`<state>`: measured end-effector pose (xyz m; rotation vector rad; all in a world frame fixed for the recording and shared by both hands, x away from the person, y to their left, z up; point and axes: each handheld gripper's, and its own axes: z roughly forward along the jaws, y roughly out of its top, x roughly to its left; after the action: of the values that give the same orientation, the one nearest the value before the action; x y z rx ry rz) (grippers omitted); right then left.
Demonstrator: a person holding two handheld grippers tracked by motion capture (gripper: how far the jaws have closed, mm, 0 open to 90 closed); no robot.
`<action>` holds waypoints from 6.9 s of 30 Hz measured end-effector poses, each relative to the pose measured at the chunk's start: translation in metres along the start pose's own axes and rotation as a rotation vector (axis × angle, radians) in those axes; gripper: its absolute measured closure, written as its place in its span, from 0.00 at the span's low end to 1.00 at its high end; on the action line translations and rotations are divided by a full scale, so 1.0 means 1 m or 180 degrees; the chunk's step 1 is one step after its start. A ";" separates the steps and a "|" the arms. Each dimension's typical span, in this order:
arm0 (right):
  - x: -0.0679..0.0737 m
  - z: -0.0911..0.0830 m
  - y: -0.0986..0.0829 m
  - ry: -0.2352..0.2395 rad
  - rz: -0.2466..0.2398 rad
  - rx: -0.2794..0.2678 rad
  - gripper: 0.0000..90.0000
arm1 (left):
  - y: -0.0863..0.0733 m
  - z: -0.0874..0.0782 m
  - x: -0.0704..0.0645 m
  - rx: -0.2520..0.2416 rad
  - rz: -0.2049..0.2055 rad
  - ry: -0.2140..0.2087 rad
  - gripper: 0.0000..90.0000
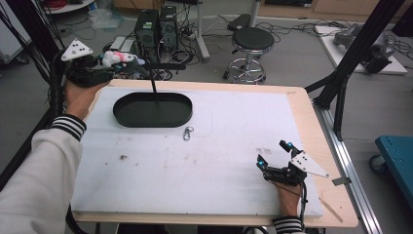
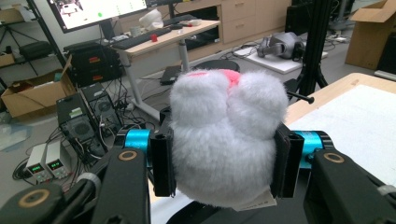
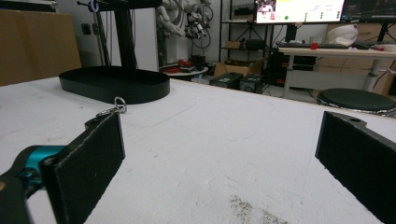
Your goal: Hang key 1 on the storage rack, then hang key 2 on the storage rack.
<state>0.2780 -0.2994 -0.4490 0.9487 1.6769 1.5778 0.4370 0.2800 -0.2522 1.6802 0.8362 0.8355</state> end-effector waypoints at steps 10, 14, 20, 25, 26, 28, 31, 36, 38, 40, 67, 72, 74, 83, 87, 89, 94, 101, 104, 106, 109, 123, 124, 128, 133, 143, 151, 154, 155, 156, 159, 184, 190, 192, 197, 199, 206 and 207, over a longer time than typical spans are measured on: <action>0.001 0.001 -0.001 0.0002 -0.0035 0.0009 0.01 | 0.001 0.012 -0.002 0.0006 -0.0016 -0.0012 0.59; 0.001 0.001 -0.001 -0.0004 -0.0040 0.0008 0.01 | 0.000 0.017 -0.003 0.0033 -0.0022 -0.0022 0.59; 0.001 0.001 -0.002 -0.0034 -0.0051 -0.0019 0.01 | -0.002 0.025 -0.005 0.0042 -0.0063 -0.0039 0.59; 0.002 0.000 -0.002 -0.0037 -0.0050 -0.0019 0.01 | -0.002 0.028 -0.010 0.0035 -0.0092 -0.0095 0.59; 0.002 0.000 -0.002 -0.0037 -0.0050 -0.0019 0.01 | -0.002 0.029 -0.012 0.0034 -0.0089 -0.0105 0.59; 0.002 0.000 -0.002 -0.0040 -0.0060 -0.0015 0.01 | -0.003 0.031 -0.015 0.0048 -0.0096 -0.0133 0.59; 0.003 0.001 -0.002 -0.0047 -0.0070 -0.0007 0.01 | -0.003 0.034 -0.022 0.0082 -0.0071 -0.0177 0.59; 0.003 0.001 -0.002 -0.0050 -0.0061 -0.0004 0.01 | -0.003 0.034 -0.026 0.0102 -0.0059 -0.0172 0.59; 0.003 0.001 -0.002 -0.0053 -0.0089 -0.0007 0.01 | -0.006 0.033 -0.026 0.0086 -0.0092 -0.0179 0.59; 0.003 0.001 -0.002 -0.0054 -0.0097 -0.0006 0.01 | -0.012 0.031 -0.027 0.0101 -0.0119 -0.0171 0.59; 0.005 0.001 -0.002 -0.0057 -0.0130 0.0029 0.01 | -0.059 0.029 -0.038 0.0293 -0.0200 -0.0168 0.60; 0.005 0.001 -0.002 -0.0061 -0.0125 0.0032 0.01 | -0.065 0.032 -0.037 0.0319 -0.0208 -0.0170 0.60; 0.005 0.001 -0.002 -0.0059 -0.0126 0.0033 0.01 | -0.067 0.034 -0.037 0.0361 -0.0222 -0.0178 0.60; 0.005 0.001 -0.002 -0.0058 -0.0152 0.0027 0.01 | -0.077 0.043 -0.036 0.0536 -0.0234 -0.0170 0.59; 0.006 0.001 -0.002 -0.0061 -0.0140 0.0028 0.01 | -0.082 0.047 -0.033 0.0567 -0.0253 -0.0142 0.59; 0.005 0.001 -0.002 -0.0059 -0.0138 0.0029 0.01 | -0.083 0.048 -0.033 0.0578 -0.0246 -0.0146 0.59; 0.006 0.001 -0.002 -0.0061 -0.0135 0.0031 0.01 | -0.086 0.052 -0.032 0.0617 -0.0225 -0.0120 0.58; 0.006 0.001 -0.002 -0.0069 -0.0133 0.0031 0.01 | -0.093 0.058 -0.032 0.0783 -0.0290 -0.0095 0.50; 0.006 0.001 -0.002 -0.0077 -0.0144 0.0030 0.01 | -0.096 0.058 -0.031 0.0781 -0.0381 -0.0109 0.48; 0.006 0.002 -0.002 -0.0070 -0.0162 0.0019 0.01 | -0.097 0.057 -0.029 0.0772 -0.0399 -0.0103 0.41; 0.005 0.001 -0.002 -0.0067 -0.0161 0.0022 0.01 | -0.099 0.053 -0.028 0.0690 -0.0351 -0.0128 0.33; 0.006 0.001 -0.002 -0.0072 -0.0134 0.0028 0.01 | -0.092 0.030 -0.027 0.0423 -0.0242 -0.0467 0.07; 0.006 0.001 -0.002 -0.0075 -0.0143 0.0028 0.01 | -0.092 0.027 -0.029 0.0390 -0.0236 -0.0431 0.07; 0.006 0.001 -0.002 -0.0070 -0.0139 0.0028 0.01 | -0.093 0.019 -0.032 0.0293 -0.0214 -0.0369 0.07; 0.006 0.001 -0.002 -0.0071 -0.0144 0.0028 0.01 | -0.095 0.008 -0.033 0.0319 -0.0307 -0.0426 0.02; 0.006 0.001 -0.002 -0.0055 -0.0142 0.0038 0.01 | -0.092 -0.015 -0.046 0.0090 -0.0230 -0.0580 0.02; 0.005 0.002 -0.002 -0.0060 -0.0164 0.0023 0.01 | -0.097 -0.035 -0.056 -0.0106 -0.0227 -0.0664 0.02; 0.005 0.002 -0.002 -0.0060 -0.0164 0.0022 0.01 | -0.102 -0.043 -0.057 -0.0137 -0.0218 -0.0646 0.02; 0.005 0.002 -0.002 -0.0060 -0.0170 0.0024 0.01 | -0.104 -0.047 -0.057 -0.0157 -0.0219 -0.0640 0.02; 0.005 0.002 -0.002 -0.0060 -0.0170 0.0024 0.01 | -0.106 -0.049 -0.057 -0.0167 -0.0217 -0.0634 0.02; 0.005 0.002 -0.002 -0.0062 -0.0169 0.0024 0.01 | -0.112 -0.057 -0.055 -0.0217 -0.0228 -0.0617 0.02; 0.006 0.001 -0.002 -0.0060 -0.0159 0.0046 0.01 | -0.120 -0.069 -0.053 -0.0227 -0.0226 -0.0631 0.02; 0.005 0.001 -0.002 -0.0051 -0.0157 0.0031 0.01 | -0.120 -0.069 -0.053 -0.0236 -0.0234 -0.0626 0.02; 0.005 0.001 -0.002 -0.0049 -0.0155 0.0031 0.01 | -0.120 -0.068 -0.054 -0.0228 -0.0223 -0.0637 0.02; 0.005 0.001 -0.002 -0.0051 -0.0159 0.0028 0.01 | -0.113 -0.063 -0.058 -0.0190 -0.0152 -0.0720 0.02; 0.005 0.001 -0.003 -0.0052 -0.0142 0.0018 0.01 | -0.109 -0.060 -0.059 -0.0172 -0.0117 -0.0756 0.02; 0.005 0.000 -0.003 -0.0059 -0.0124 -0.0002 0.01 | -0.095 -0.046 -0.065 -0.0053 -0.0006 -0.0938 0.02; 0.005 0.000 -0.003 -0.0061 -0.0129 -0.0005 0.01 | -0.092 -0.043 -0.067 -0.0026 0.0033 -0.0981 0.02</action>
<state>0.2754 -0.2950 -0.4518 0.9207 1.6711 1.5386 0.3541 0.2642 -0.3400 1.7514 0.6109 0.5656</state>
